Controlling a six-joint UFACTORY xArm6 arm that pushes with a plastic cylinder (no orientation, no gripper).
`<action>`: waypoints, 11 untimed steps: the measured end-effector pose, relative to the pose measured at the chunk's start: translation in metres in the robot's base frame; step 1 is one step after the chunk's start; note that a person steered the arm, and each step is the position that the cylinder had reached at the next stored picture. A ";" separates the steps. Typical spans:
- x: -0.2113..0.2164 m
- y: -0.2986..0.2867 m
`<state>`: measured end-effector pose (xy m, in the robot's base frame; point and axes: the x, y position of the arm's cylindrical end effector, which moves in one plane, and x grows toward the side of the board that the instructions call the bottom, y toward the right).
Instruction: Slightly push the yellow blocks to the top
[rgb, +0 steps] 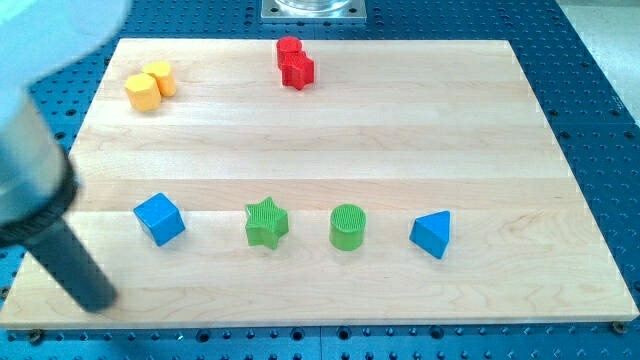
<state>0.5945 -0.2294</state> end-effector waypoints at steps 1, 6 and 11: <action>-0.096 -0.020; -0.229 0.002; -0.311 -0.005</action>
